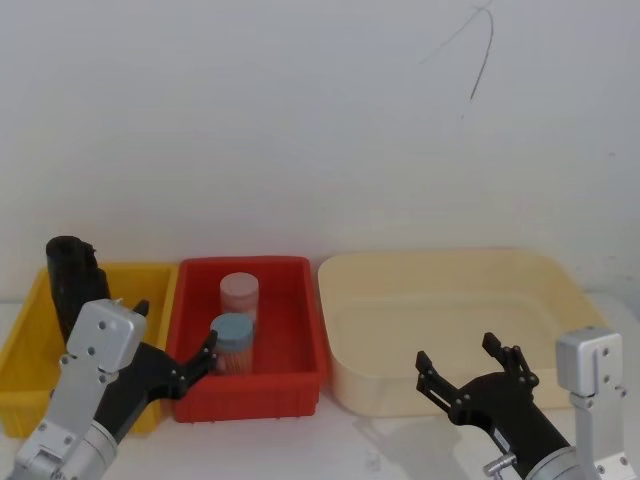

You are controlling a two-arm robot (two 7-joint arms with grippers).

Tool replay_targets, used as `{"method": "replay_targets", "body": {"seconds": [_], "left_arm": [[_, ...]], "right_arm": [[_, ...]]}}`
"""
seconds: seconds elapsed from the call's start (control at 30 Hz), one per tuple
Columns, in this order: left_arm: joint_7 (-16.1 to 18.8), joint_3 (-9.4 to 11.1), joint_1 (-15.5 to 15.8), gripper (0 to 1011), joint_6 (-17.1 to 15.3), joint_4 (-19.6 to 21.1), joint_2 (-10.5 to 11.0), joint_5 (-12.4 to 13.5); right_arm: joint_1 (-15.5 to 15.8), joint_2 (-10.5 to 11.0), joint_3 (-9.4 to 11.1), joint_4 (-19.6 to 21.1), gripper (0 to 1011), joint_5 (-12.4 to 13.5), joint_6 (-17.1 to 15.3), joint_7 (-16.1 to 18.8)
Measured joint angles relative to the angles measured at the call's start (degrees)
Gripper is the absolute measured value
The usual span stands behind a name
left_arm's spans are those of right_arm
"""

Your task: Pick up the garbage bag with the one hand and transfer it to the other hand.

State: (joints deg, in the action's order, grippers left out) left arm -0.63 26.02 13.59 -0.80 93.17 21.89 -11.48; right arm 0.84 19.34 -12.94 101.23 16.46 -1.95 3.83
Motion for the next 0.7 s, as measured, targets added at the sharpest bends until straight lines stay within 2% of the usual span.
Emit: {"method": "replay_targets", "body": {"seconds": [0.7], "left_arm": [[0.0, 0.0, 0.0, 1000, 0.0, 0.0, 0.0, 0.0]], "right_arm": [[0.0, 0.0, 0.0, 0.0, 1001, 0.0, 0.0, 0.0]]}}
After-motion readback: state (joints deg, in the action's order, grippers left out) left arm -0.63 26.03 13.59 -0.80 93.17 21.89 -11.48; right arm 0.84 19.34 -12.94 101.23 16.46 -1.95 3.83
